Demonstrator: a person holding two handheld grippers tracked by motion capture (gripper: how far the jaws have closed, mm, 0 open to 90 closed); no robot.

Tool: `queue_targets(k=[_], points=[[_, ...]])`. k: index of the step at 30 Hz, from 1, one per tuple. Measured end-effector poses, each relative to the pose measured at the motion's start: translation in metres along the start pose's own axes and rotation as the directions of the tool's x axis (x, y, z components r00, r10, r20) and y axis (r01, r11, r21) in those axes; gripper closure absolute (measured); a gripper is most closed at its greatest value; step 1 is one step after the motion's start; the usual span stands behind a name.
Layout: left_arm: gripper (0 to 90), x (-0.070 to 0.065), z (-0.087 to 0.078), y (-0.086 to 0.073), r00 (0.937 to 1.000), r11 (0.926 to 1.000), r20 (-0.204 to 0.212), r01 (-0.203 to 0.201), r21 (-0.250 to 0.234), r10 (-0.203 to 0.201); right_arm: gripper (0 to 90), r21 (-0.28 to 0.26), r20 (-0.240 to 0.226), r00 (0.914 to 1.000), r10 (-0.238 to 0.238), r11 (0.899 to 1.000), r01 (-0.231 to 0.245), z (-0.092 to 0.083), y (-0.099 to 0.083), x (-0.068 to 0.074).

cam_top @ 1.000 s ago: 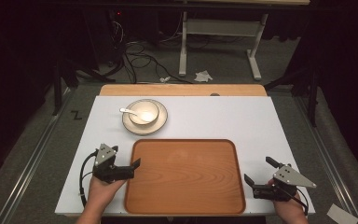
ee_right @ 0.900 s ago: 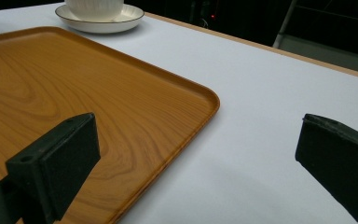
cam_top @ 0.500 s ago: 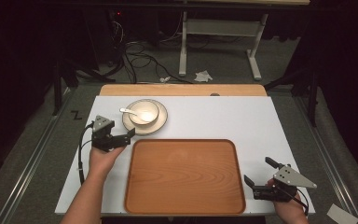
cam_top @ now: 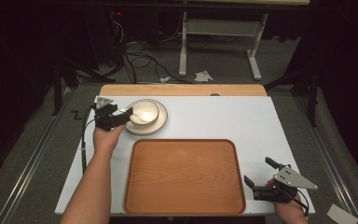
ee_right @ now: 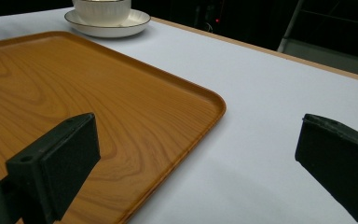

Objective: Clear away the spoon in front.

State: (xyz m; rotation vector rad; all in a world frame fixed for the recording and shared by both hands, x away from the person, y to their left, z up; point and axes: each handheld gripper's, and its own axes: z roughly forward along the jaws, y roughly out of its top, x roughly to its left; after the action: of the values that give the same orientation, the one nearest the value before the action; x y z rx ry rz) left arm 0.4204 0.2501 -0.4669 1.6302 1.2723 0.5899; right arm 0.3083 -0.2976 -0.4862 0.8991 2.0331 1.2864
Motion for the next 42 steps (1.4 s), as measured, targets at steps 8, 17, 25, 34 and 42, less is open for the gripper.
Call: queue_targets(k=[8, 17, 25, 34, 42], points=[[88.4, 0.016, 0.025, 0.021, 0.9976, 0.9990, -0.054, 0.043, 0.013, -0.042, 0.7, -0.020, -0.002, 1.0000, -0.006, 1.000, 0.006, -0.003, 0.001, 0.002], [90.0, 0.019, 0.048, 0.043, 0.9883, 0.9991, -0.148, 0.039, 0.015, -0.036, 0.7, -0.010, -0.003, 1.0000, 0.000, 1.000, 0.000, -0.002, 0.000, 0.003], [90.0, 0.020, 0.063, 0.049, 0.9828, 0.9982, -0.180, 0.049, 0.035, -0.042, 0.7, -0.005, -0.005, 1.0000, -0.001, 1.000, 0.001, -0.001, 0.000, 0.006], [90.0, 0.025, 0.069, 0.042, 0.9802, 0.9946, -0.195, 0.049, 0.091, -0.031, 0.7, -0.003, -0.006, 1.0000, 0.005, 1.000, -0.005, 0.001, 0.000, 0.006], [90.0, 0.021, 0.061, 0.037, 0.9845, 0.9934, -0.175, 0.034, 0.110, -0.014, 0.7, -0.012, -0.009, 0.9999, -0.005, 1.000, 0.005, 0.000, 0.002, 0.007]])
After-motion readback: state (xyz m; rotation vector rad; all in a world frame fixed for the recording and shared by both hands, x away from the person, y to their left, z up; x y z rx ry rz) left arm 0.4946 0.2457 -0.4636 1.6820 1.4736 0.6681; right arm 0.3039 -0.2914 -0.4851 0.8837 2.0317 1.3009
